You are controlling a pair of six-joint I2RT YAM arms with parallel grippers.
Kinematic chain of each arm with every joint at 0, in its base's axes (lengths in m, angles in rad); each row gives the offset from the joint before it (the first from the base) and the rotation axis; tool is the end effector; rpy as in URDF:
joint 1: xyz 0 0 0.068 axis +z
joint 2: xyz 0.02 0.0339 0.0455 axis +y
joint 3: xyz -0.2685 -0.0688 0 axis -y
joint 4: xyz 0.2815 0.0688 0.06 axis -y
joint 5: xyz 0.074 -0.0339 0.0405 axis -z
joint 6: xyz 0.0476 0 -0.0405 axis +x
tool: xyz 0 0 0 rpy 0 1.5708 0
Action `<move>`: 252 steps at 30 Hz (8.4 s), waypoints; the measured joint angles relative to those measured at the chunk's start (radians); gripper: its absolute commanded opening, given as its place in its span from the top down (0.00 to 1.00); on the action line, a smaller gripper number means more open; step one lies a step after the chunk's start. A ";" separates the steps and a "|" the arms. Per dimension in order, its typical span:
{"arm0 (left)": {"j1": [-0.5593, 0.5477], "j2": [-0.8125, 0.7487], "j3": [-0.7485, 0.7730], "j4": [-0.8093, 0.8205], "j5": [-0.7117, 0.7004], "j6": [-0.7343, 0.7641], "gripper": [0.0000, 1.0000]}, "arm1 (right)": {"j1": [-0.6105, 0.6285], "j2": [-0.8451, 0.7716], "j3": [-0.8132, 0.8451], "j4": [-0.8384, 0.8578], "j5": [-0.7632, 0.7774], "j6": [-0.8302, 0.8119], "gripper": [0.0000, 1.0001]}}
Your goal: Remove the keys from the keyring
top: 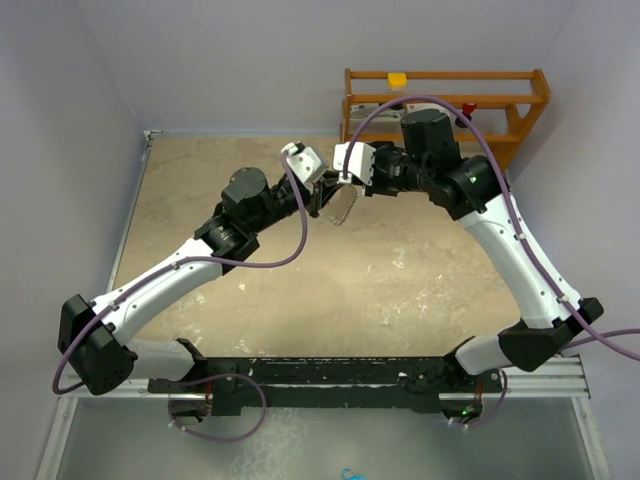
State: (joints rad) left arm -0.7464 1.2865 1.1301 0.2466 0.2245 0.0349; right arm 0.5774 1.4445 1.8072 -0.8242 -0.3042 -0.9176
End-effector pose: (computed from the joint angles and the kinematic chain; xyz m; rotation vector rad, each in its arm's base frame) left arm 0.2512 -0.2468 0.3975 0.7502 1.3304 -0.7380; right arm 0.2729 0.1948 0.4827 -1.5002 1.3389 0.0925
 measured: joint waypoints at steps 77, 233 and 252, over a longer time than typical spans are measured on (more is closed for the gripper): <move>0.000 0.091 -0.077 0.263 -0.056 -0.045 0.93 | 0.018 0.000 -0.021 0.060 0.026 0.034 1.00; 0.006 0.125 -0.353 0.816 0.008 -0.094 0.66 | 0.051 -0.064 -0.129 0.098 0.026 0.054 1.00; 0.005 0.132 -0.322 0.777 0.027 -0.077 1.00 | 0.051 -0.064 -0.131 0.116 0.027 0.054 1.00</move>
State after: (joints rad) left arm -0.7410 1.4185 0.8078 1.0237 0.2512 -0.0425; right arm 0.6285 1.3808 1.6764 -0.7086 -0.2775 -0.8639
